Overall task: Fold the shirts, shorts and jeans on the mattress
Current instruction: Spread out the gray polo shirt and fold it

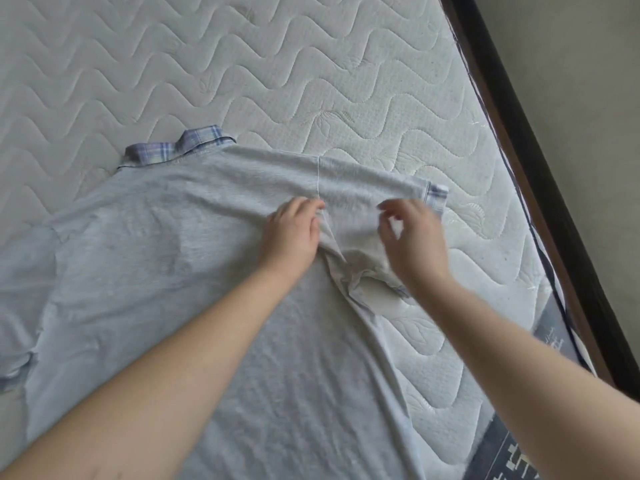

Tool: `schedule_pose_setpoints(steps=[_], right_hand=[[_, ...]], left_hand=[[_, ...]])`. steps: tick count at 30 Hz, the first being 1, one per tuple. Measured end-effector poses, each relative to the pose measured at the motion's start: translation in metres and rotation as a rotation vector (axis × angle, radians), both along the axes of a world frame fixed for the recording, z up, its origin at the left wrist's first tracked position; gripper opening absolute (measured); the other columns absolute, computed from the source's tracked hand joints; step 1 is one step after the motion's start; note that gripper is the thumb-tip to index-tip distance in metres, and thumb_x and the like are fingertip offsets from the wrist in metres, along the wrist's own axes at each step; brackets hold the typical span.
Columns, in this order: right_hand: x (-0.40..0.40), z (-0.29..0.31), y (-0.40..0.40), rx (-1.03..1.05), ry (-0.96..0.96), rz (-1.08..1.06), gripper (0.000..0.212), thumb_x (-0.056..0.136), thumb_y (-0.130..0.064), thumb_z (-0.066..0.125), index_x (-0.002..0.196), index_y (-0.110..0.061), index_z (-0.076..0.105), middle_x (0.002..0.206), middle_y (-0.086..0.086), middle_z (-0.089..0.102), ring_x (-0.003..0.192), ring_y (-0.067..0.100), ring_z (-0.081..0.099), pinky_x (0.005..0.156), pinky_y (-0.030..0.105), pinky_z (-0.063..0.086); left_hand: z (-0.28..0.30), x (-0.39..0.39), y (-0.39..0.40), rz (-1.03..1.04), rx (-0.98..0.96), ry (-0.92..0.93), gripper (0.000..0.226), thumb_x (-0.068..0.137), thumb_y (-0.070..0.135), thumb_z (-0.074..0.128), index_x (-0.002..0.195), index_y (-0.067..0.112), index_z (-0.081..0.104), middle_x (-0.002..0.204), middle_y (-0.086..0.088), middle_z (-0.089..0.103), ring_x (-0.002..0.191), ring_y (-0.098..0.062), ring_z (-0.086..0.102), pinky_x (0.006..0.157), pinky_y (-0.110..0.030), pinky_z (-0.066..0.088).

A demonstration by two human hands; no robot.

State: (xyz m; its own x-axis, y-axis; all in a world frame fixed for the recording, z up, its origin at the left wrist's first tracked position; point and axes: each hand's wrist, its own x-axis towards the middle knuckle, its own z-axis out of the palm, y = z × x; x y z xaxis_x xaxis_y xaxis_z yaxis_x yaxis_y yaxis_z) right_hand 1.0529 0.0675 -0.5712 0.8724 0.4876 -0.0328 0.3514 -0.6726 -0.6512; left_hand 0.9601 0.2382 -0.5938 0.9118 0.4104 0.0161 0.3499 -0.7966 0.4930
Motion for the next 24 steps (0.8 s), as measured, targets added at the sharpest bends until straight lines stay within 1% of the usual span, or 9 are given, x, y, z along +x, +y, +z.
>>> schedule_pose_setpoints(steps=[2,4,7,10,13,16,20,22,24], right_hand=[[-0.03,-0.006,0.011,-0.071,-0.021,0.164,0.025,0.092,-0.019,0.059,0.114,-0.013,0.067,0.115,0.005,0.067,0.107,0.031,0.059,0.092,0.042,0.041],[-0.048,-0.014,0.022,-0.149,-0.018,0.267,0.036,0.095,-0.027,0.055,0.128,-0.014,0.06,0.132,0.004,0.059,0.124,0.029,0.051,0.101,0.04,0.034],[-0.057,-0.027,0.029,-0.244,0.014,0.284,0.052,0.1,-0.032,0.045,0.148,-0.016,0.036,0.156,0.003,0.033,0.146,0.024,0.024,0.116,0.035,0.011],[-0.06,-0.033,0.028,-0.348,0.004,0.316,0.064,0.1,-0.027,0.041,0.157,-0.022,0.013,0.165,-0.002,0.009,0.152,0.021,0.002,0.121,0.037,-0.004],[-0.059,-0.033,0.014,-0.409,-0.034,0.335,0.065,0.101,-0.034,0.043,0.157,-0.026,0.013,0.165,-0.005,0.009,0.152,0.019,0.0,0.121,0.037,-0.008],[-0.054,-0.033,-0.001,-0.444,-0.054,0.311,0.066,0.099,-0.054,0.036,0.156,-0.024,0.021,0.164,-0.005,0.015,0.152,0.02,0.006,0.121,0.039,-0.003],[-0.045,-0.04,-0.011,-0.503,-0.06,0.324,0.079,0.092,-0.064,0.04,0.157,-0.026,0.015,0.164,-0.009,0.009,0.152,0.016,0.003,0.121,0.04,-0.003],[-0.041,-0.046,-0.013,-0.508,-0.015,0.337,0.086,0.089,-0.071,0.036,0.157,-0.031,0.004,0.164,-0.014,-0.003,0.151,0.012,-0.007,0.121,0.038,-0.008],[-0.036,-0.051,-0.015,-0.492,0.029,0.36,0.09,0.086,-0.077,0.033,0.156,-0.035,-0.006,0.161,-0.018,-0.015,0.148,0.007,-0.016,0.12,0.037,-0.012]], left_hand=[[-0.006,0.008,0.02,0.018,0.06,0.065,0.033,0.091,0.005,0.054,0.121,0.01,0.065,0.124,-0.011,0.061,0.111,-0.034,0.057,0.095,-0.043,0.042],[-0.01,0.02,0.038,-0.014,0.091,0.098,0.037,0.092,0.008,0.052,0.128,0.014,0.061,0.133,-0.009,0.056,0.119,-0.032,0.053,0.099,-0.042,0.04],[-0.015,0.051,0.061,-0.058,0.127,0.112,0.042,0.094,0.01,0.052,0.136,0.015,0.054,0.14,-0.009,0.05,0.126,-0.031,0.048,0.104,-0.043,0.038],[-0.012,0.091,0.078,-0.05,0.17,0.194,0.046,0.095,0.023,0.057,0.14,0.022,0.048,0.143,-0.004,0.045,0.132,-0.026,0.041,0.107,-0.039,0.031],[-0.002,0.124,0.09,-0.07,0.118,0.409,0.034,0.09,0.036,0.067,0.121,0.029,0.058,0.132,0.0,0.05,0.125,-0.024,0.046,0.103,-0.039,0.032],[0.008,0.143,0.095,-0.145,0.117,0.489,0.008,0.09,0.022,0.066,0.091,0.03,0.063,0.107,0.004,0.062,0.108,-0.022,0.057,0.089,-0.035,0.034],[0.013,0.156,0.095,-0.115,0.067,0.364,0.014,0.095,0.011,0.048,0.092,0.022,0.056,0.097,0.001,0.058,0.089,-0.02,0.052,0.075,-0.029,0.034],[0.01,0.159,0.094,-0.136,0.073,0.381,0.005,0.098,0.022,0.053,0.096,0.019,0.056,0.101,0.0,0.06,0.09,-0.019,0.053,0.077,-0.032,0.04],[0.008,0.159,0.095,-0.199,0.051,0.48,0.024,0.093,0.043,0.062,0.099,0.019,0.06,0.099,0.002,0.061,0.09,-0.019,0.055,0.084,-0.035,0.047]])
